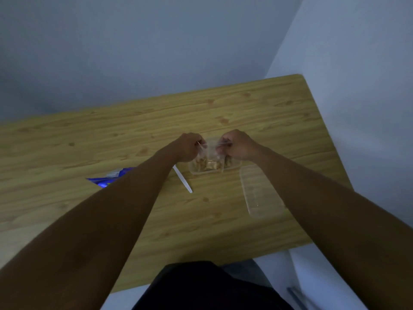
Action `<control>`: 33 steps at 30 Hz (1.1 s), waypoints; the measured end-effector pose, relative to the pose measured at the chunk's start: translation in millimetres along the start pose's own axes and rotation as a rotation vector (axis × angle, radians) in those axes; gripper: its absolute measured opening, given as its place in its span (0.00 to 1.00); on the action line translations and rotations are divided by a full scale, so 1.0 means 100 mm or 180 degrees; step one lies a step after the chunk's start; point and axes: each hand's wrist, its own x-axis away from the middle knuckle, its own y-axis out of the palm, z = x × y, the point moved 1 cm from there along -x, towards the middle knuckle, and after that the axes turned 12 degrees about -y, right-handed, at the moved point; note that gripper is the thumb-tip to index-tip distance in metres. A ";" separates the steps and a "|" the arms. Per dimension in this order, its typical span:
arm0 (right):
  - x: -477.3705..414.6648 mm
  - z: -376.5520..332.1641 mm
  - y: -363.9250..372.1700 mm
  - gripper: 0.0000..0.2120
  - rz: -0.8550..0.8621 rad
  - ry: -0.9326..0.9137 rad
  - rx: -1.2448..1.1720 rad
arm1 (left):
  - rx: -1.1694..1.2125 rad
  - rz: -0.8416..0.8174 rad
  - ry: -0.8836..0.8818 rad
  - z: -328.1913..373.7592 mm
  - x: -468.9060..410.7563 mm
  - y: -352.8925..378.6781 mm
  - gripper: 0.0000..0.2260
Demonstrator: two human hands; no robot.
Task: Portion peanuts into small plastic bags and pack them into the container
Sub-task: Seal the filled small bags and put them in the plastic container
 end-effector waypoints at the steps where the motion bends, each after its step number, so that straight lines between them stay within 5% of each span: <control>1: -0.02 0.03 0.03 0.07 0.0055 -0.0034 0.0058 | -0.0057 0.0085 0.0020 -0.03 -0.03 0.03 0.15; 7: -0.02 0.11 0.13 0.28 0.0566 -0.0448 0.0555 | 0.0080 0.0742 0.0332 -0.18 -0.01 0.21 0.20; 12: 0.12 0.08 0.21 0.15 0.1217 -0.1339 0.0923 | -0.0671 0.1463 0.0361 -0.09 0.14 0.30 0.21; 15: 0.13 0.10 0.38 0.07 0.0883 -0.1721 0.1055 | -0.0946 0.1418 0.0567 -0.12 0.18 0.44 0.16; 22: 0.17 0.18 0.61 0.13 0.0397 -0.1248 0.0903 | -0.1302 0.1137 0.0697 -0.15 0.16 0.66 0.05; 28: 0.10 0.21 0.64 0.09 0.0349 -0.1131 0.1017 | -0.1318 0.0926 0.0549 -0.16 0.05 0.66 0.10; 33: 0.41 0.14 0.55 0.17 0.1630 -0.0894 0.0323 | -0.1018 0.1126 0.0626 -0.15 0.22 0.58 0.17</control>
